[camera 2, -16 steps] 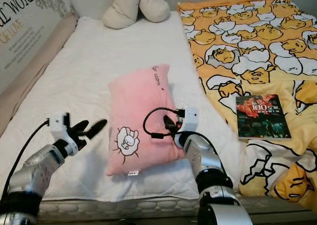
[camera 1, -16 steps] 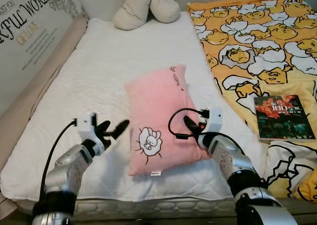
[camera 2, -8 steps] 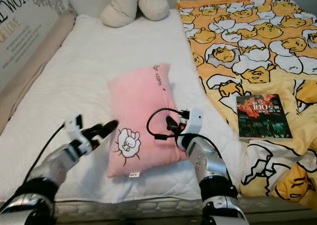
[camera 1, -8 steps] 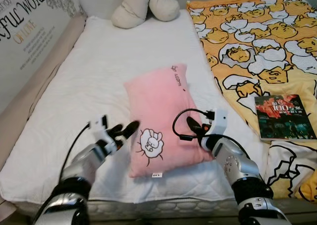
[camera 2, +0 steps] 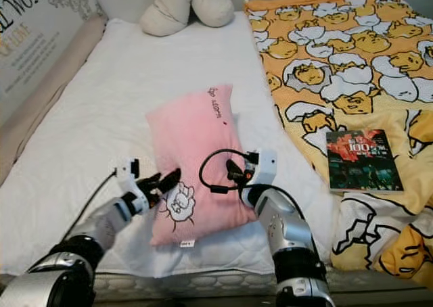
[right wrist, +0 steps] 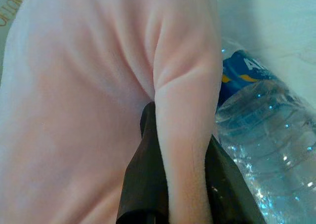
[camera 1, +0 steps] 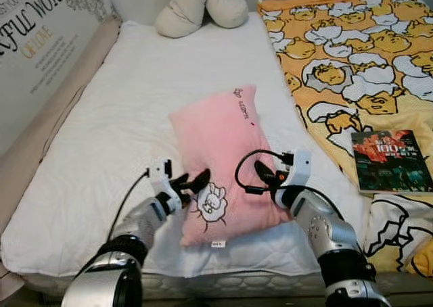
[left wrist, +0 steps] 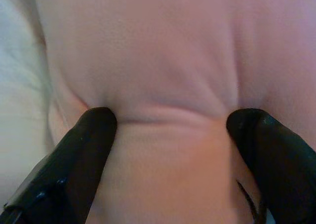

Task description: Clean up the room

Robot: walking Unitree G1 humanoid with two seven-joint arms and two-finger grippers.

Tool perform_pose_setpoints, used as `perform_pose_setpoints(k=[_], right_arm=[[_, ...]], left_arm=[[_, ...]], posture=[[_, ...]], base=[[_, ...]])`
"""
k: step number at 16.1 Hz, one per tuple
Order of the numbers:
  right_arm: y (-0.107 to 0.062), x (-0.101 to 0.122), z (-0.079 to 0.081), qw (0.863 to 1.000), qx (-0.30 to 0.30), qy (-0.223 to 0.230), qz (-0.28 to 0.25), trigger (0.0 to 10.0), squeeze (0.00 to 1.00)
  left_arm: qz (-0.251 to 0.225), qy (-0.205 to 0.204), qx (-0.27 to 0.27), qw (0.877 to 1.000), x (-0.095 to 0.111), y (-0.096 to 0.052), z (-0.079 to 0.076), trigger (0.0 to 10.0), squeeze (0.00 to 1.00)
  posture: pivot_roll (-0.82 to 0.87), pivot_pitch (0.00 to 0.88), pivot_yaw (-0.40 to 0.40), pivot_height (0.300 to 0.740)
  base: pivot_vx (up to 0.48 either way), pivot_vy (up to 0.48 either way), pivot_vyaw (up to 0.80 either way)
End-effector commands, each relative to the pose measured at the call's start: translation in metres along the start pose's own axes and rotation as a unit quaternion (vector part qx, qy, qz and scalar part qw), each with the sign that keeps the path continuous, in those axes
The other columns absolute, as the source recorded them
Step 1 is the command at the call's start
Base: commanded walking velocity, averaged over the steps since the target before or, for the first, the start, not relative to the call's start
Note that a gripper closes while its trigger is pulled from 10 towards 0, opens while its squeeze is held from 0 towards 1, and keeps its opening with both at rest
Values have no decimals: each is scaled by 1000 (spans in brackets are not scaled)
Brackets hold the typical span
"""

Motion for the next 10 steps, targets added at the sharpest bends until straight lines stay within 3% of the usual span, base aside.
perform_pose_setpoints(k=[1,2,3,5,7,10], right_arm=[[4,-4,12,1000,20,7,9,0,0],[4,-4,12,1000,20,14,9,0,0],[3,-5,12,1000,21,15,11,0,0],[3,-5,12,1000,22,14,12,0,0],[2,-5,12,1000,21,15,13,0,0],[-1,-4,10,1000,20,20,13,0,0]], left_arm=[[14,-24,2,1000,-6,2,-3,10000,0],[-6,-67,5,998,-3,4,-4,10000,0],[-21,-87,-6,996,0,8,-10,0,0],[-19,-64,-55,996,-6,15,-29,0,0],[11,-42,-66,997,-18,14,-34,0,0],[23,-64,-67,995,-28,12,-37,0,0]], posture=[[-181,0,157,740],[-185,0,157,740],[-186,0,155,740],[-189,0,155,740],[-187,0,156,740],[-183,0,155,740]], base=[[0,0,0],[0,0,0],[0,0,0],[0,0,0],[0,0,0],[0,0,0]])
Point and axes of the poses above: a point about 5 cm out from each wrist's last joint towards the gripper, its own y axis pointing out of the wrist towards the gripper, its own x axis along the axis of the wrist's last joint, z = x × y, the point moved 1 cm from there along y, pointing out of the wrist towards the gripper, and after that the axes turned 15 degrees about y, right-handed, at the moved point
